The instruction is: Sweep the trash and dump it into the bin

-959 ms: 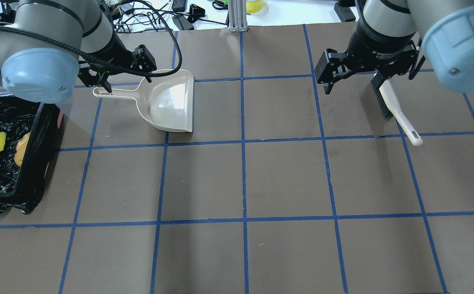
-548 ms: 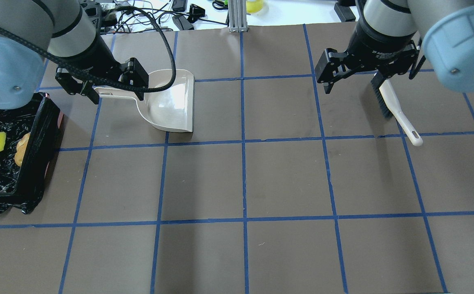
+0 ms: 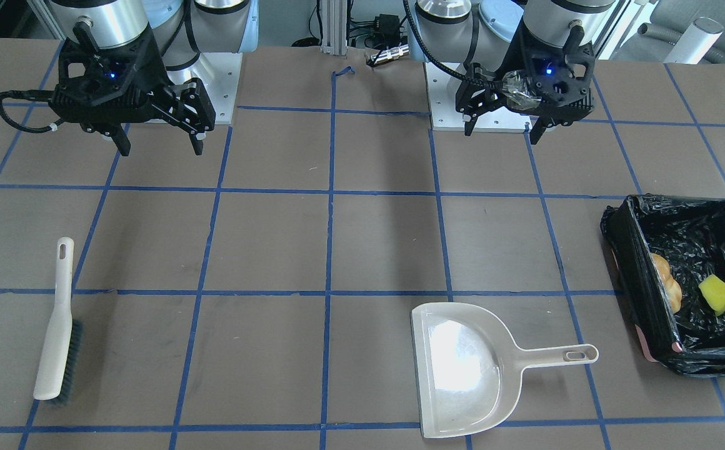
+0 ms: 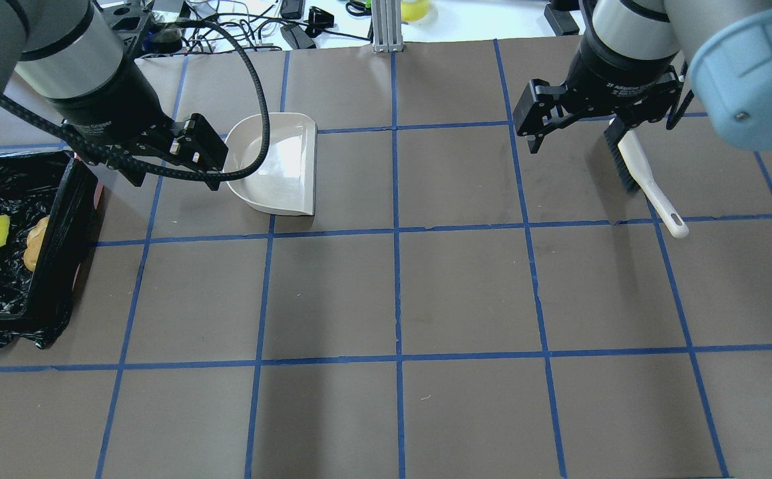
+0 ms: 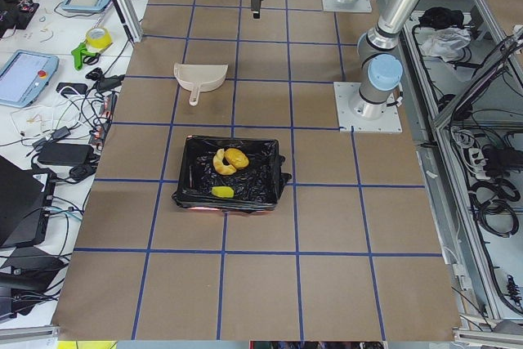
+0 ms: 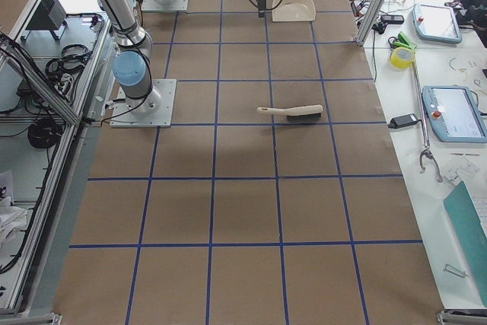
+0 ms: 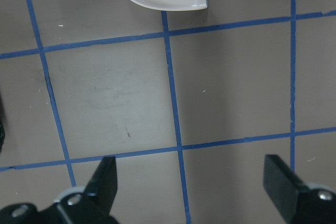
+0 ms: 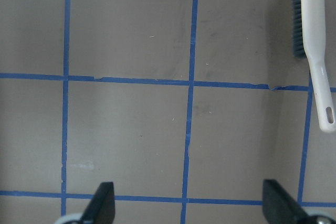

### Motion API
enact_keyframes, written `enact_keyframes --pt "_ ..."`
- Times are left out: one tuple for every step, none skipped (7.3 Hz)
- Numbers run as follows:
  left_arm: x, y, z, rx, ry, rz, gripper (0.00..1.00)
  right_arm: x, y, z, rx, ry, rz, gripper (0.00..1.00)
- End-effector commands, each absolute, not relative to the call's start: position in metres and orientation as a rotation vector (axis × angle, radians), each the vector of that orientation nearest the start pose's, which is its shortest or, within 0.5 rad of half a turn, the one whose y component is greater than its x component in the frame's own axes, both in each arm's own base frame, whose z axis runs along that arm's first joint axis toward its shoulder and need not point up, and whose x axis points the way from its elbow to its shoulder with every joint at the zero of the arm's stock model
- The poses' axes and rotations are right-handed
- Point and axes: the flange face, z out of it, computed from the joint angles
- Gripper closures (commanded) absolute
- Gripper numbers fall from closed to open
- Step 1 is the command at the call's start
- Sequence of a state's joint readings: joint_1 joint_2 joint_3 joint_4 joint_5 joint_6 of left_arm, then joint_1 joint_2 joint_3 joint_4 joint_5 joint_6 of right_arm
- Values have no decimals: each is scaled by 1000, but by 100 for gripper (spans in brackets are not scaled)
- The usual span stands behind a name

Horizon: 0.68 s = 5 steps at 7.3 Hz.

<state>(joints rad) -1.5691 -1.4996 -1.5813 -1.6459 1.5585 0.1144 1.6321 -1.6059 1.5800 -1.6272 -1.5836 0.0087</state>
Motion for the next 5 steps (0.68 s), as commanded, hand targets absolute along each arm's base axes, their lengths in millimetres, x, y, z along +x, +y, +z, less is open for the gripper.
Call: enact_keyframes --pt "-128 -473 505 145 3150 -44 0 162 -476 507 -81 3147 -133 0" --pt "-129 -474 504 141 3155 -48 0 162 -476 507 -81 3145 -133 0" --pt "-129 -474 502 139 3158 -43 0 162 -477 506 -79 3139 -135 0" --pt "-129 -476 500 139 3157 -45 0 162 -477 506 -84 3145 -136 0" --pt "-129 -475 500 141 3156 -45 0 162 -476 506 -84 3145 -133 0"
